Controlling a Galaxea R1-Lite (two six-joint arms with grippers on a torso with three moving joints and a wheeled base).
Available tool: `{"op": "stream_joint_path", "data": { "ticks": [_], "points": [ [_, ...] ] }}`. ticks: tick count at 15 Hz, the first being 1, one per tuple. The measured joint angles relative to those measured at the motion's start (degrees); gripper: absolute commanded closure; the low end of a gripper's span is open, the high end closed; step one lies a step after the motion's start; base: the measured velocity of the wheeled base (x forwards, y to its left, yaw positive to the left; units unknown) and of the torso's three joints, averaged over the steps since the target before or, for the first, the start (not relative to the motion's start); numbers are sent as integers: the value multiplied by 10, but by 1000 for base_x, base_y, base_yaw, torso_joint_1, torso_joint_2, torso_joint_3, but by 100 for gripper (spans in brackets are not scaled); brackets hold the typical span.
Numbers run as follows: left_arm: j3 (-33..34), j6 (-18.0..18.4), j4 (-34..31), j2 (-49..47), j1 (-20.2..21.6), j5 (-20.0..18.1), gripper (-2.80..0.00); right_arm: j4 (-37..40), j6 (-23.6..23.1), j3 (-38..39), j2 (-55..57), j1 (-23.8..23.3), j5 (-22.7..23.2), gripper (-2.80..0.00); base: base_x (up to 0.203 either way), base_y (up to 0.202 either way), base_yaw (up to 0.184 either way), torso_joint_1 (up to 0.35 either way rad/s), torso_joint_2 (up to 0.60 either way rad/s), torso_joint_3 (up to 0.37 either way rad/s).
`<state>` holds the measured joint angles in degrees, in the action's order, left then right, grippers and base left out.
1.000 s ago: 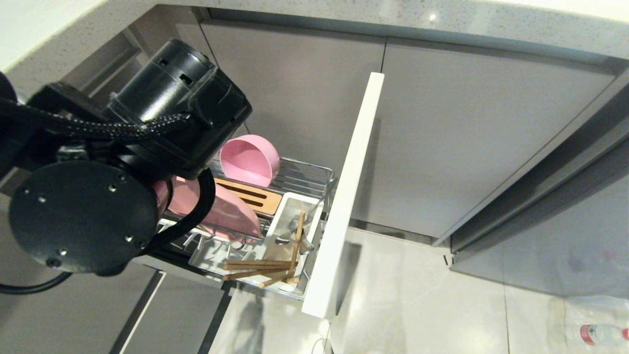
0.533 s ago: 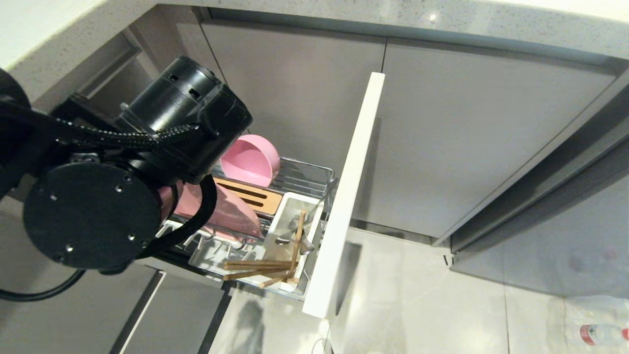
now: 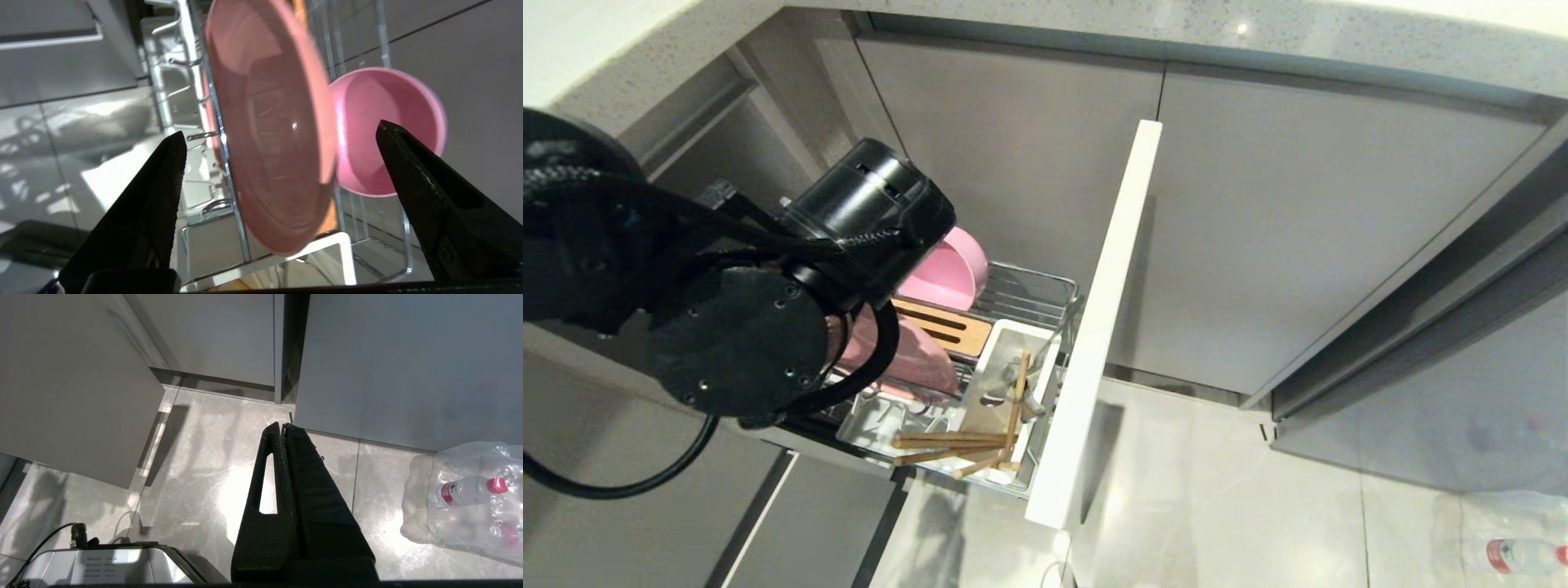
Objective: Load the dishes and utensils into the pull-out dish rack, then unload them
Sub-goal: Take the plate out of the cupboard
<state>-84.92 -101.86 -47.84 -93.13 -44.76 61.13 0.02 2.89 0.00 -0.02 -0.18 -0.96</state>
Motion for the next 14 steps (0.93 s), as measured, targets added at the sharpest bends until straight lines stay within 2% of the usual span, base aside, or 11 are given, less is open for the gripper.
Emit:
{"op": "stream_joint_path", "data": {
  "ticks": [8,9,14],
  "points": [
    [-2,-4,19,-39,52,-55,-280,0,0,0,0,0,0,0,0,0,0,0,0,0],
    [-3,-3,22,-41,54,-58,0,0,0,0,0,0,0,0,0,0,0,0,0,0],
    [-1,-1,28,-47,59,-58,0,0,0,0,0,0,0,0,0,0,0,0,0,0]
  ]
}}
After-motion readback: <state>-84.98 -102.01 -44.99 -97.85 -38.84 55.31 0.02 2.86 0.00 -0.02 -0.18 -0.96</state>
